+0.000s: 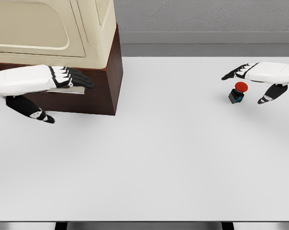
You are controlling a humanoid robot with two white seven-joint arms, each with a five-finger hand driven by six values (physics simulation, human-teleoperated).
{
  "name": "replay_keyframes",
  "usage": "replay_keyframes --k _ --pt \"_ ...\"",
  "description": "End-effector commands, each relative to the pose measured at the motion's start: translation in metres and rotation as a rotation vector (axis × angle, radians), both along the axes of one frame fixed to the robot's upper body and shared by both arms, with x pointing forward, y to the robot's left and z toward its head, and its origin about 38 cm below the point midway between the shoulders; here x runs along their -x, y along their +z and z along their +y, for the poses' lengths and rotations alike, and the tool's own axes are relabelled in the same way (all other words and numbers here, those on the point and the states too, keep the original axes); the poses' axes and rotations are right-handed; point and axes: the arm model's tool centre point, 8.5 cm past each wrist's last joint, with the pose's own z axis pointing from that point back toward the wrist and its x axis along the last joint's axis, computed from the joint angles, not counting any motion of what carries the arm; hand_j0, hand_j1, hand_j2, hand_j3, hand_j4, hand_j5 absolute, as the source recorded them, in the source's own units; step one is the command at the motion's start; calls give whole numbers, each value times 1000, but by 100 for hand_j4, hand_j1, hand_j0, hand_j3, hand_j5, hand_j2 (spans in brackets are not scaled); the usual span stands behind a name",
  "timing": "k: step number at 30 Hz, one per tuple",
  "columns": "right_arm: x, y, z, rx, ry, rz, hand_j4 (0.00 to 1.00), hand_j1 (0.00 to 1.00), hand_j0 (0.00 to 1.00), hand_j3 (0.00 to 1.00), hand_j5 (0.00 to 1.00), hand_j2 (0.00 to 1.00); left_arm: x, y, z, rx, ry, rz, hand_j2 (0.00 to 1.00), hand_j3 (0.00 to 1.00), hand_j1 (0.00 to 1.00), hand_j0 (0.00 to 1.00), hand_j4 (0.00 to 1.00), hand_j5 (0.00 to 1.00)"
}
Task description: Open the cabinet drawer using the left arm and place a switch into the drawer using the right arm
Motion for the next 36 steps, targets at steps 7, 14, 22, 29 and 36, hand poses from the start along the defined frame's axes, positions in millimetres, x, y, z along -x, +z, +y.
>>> replay_keyframes --k 7,14,22,29,36 --pt "0 0 -1 -8 -6 4 100 100 100 100 100 100 6 12 8 -121 -49 54 100 100 100 100 100 100" --pt "-12 -20 -22 -32 -102 50 100 100 100 100 100 100 -3 26 -3 -96 -35 15 100 100 100 100 100 100" --pt "-29 -49 -7 -89 -131 100 100 100 100 100 100 100 -19 16 14 -139 191 87 100 100 100 100 100 100" --pt "-34 -62 5 -39 -116 108 100 100 100 100 100 100 -22 14 22 -166 250 96 100 100 100 100 100 100" --pt "-44 -58 -3 -14 -156 101 100 100 100 100 100 100 -20 -2 22 -139 264 171 100 100 100 100 100 100"
